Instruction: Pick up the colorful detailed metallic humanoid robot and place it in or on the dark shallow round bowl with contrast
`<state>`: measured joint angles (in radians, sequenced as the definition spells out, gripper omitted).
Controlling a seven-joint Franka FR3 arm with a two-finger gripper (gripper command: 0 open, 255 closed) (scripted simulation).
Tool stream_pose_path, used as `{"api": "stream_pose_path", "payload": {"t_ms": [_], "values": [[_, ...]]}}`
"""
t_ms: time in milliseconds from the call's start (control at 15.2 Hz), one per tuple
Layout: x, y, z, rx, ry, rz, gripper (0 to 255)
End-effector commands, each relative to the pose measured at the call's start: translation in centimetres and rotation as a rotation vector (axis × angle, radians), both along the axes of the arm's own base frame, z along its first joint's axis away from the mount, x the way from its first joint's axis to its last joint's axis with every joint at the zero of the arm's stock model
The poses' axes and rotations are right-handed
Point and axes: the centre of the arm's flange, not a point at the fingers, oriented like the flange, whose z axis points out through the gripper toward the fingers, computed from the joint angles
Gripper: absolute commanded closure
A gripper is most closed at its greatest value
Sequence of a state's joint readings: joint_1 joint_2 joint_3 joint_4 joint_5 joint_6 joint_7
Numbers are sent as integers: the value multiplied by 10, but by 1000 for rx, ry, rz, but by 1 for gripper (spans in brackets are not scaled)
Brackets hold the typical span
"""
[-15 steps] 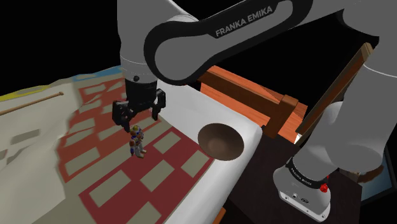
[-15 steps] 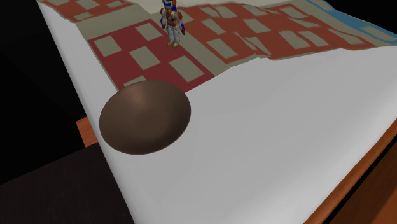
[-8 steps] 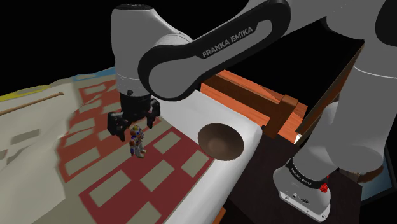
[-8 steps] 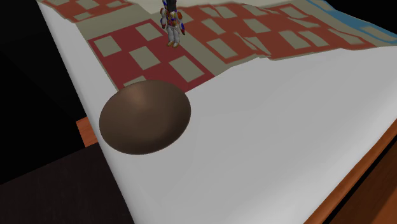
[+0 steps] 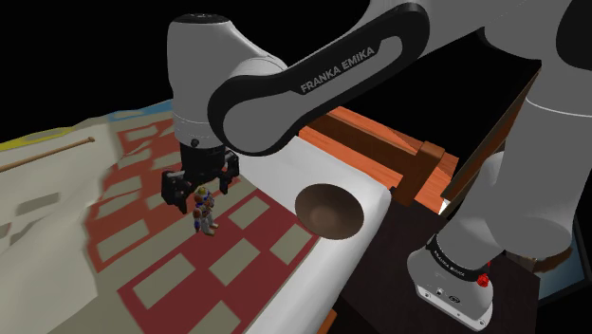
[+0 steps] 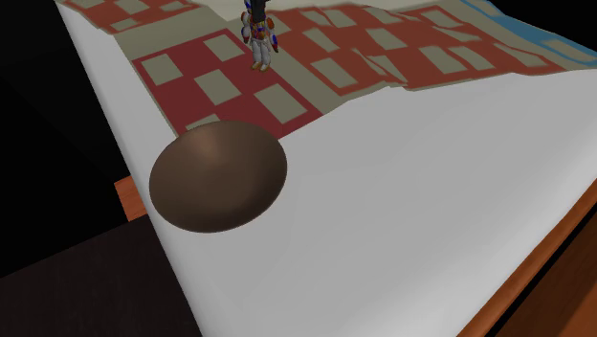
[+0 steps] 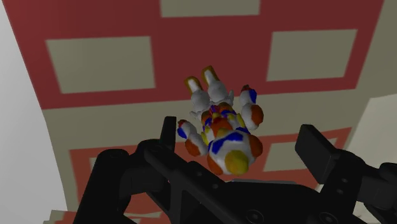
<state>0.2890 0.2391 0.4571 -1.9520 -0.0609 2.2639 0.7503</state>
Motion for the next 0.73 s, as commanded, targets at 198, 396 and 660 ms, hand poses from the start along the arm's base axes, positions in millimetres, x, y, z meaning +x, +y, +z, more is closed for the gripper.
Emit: {"api": "stream_pose_path", "payload": {"t_ms": [198, 396, 660], "values": [[0, 0, 0, 0, 0, 0, 255], [0, 0, 0, 0, 0, 0, 255], [0, 0, 0, 0, 0, 0, 255]]}}
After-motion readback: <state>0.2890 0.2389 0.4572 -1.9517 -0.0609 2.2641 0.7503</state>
